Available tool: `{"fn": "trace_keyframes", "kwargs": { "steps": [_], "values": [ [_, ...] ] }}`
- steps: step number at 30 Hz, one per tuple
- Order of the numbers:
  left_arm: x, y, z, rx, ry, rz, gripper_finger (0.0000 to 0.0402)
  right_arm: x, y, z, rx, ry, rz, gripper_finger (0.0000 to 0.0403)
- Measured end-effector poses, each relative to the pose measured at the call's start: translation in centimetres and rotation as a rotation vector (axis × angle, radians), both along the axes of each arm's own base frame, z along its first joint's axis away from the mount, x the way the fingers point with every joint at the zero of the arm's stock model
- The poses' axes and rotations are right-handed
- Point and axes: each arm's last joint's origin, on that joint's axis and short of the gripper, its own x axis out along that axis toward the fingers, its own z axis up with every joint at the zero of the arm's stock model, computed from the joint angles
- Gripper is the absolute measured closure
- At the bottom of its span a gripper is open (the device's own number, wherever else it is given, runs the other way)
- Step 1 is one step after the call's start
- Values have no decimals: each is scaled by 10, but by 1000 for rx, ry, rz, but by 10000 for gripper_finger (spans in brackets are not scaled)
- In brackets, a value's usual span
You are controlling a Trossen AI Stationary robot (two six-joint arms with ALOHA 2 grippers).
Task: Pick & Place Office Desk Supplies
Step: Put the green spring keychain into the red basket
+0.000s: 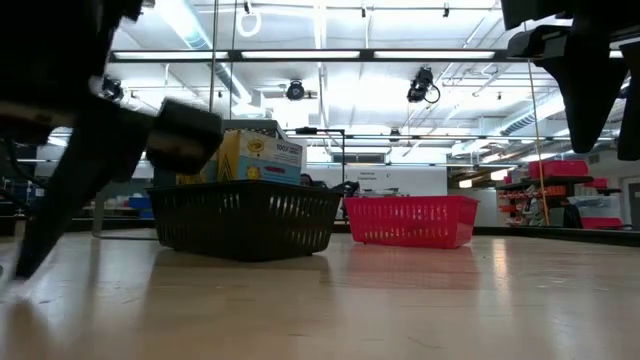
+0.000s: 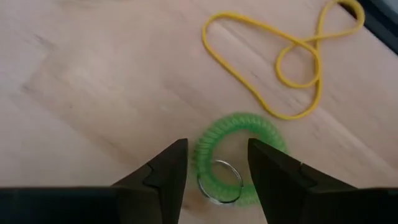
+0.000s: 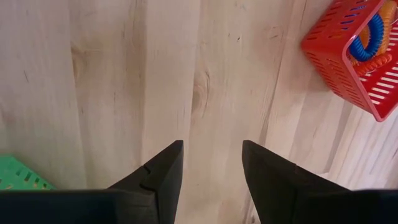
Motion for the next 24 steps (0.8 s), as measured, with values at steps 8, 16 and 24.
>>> {"fn": "trace_keyframes", "kwargs": {
  "steps": [8,16,24],
  "values": [
    [3,-1,-15,71,1,38,266,0,0,0,-2,-2,0,231],
    [5,0,-16,133,-70,-34,389,0,0,0,0,-7,-2,231],
    [19,6,11,184,-238,65,389,2,1,0,9,-23,-1,231]
  ]
}}
